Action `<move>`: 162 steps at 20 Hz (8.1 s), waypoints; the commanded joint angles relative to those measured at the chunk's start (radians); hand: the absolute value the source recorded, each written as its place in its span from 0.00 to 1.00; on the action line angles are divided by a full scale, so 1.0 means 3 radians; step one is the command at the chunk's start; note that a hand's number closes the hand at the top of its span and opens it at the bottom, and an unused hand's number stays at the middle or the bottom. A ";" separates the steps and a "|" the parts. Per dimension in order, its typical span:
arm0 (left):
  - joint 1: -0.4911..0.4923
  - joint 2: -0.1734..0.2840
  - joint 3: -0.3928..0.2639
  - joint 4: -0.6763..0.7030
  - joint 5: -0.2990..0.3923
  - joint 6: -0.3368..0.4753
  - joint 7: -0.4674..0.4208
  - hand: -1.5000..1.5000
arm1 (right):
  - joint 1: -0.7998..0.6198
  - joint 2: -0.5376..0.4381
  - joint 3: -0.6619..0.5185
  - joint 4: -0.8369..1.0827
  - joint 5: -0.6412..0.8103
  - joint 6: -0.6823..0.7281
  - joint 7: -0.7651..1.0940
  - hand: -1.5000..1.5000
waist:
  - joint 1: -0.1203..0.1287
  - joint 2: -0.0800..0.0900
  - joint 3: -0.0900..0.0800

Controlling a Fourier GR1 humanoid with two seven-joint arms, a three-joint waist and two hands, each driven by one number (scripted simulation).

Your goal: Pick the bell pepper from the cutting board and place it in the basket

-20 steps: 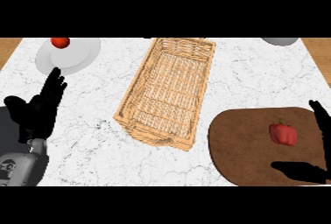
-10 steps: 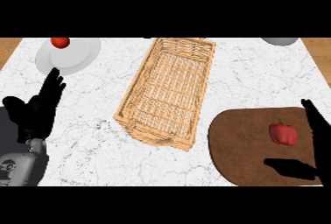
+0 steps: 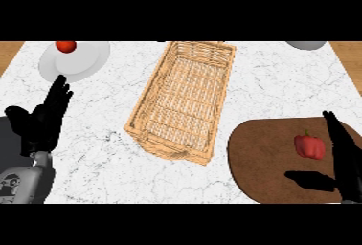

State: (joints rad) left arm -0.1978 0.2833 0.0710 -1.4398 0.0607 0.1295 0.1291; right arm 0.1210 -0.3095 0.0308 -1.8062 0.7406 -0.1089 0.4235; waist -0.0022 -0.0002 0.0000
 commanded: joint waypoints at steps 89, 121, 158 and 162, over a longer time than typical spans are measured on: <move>-0.0204 -0.0267 0.0022 0.0003 -0.0303 -0.0244 0.0119 0.50 | -0.3866 0.1030 0.2401 0.1382 0.0211 -0.2036 0.2886 1.00 | 0.0286 0.0000 -0.0017; -0.0093 -0.0292 0.0099 -0.0072 -0.0304 -0.0205 0.0091 0.50 | -0.4927 0.0849 0.3233 0.3705 -0.0780 -0.1479 0.1772 1.00 | 0.0150 -0.0021 -0.0018; -0.0224 -0.0308 0.0158 -0.0074 -0.0309 -0.0213 0.0182 0.50 | -0.5080 0.1032 0.2788 0.4777 -0.0703 -0.0460 0.1154 1.00 | 0.0181 0.0044 -0.0004; -0.0131 -0.0303 0.0129 -0.0234 -0.0319 -0.0227 0.0247 0.50 | -0.5034 0.1032 0.2794 0.4818 -0.0654 -0.0500 0.1114 1.00 | 0.0198 0.0042 -0.0003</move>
State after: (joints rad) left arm -0.2428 0.1929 0.1150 -1.4708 -0.0387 0.0643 0.1759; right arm -1.3842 -0.0001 0.8721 -0.3894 0.5395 -0.2615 0.7608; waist 0.0462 0.0108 -0.0010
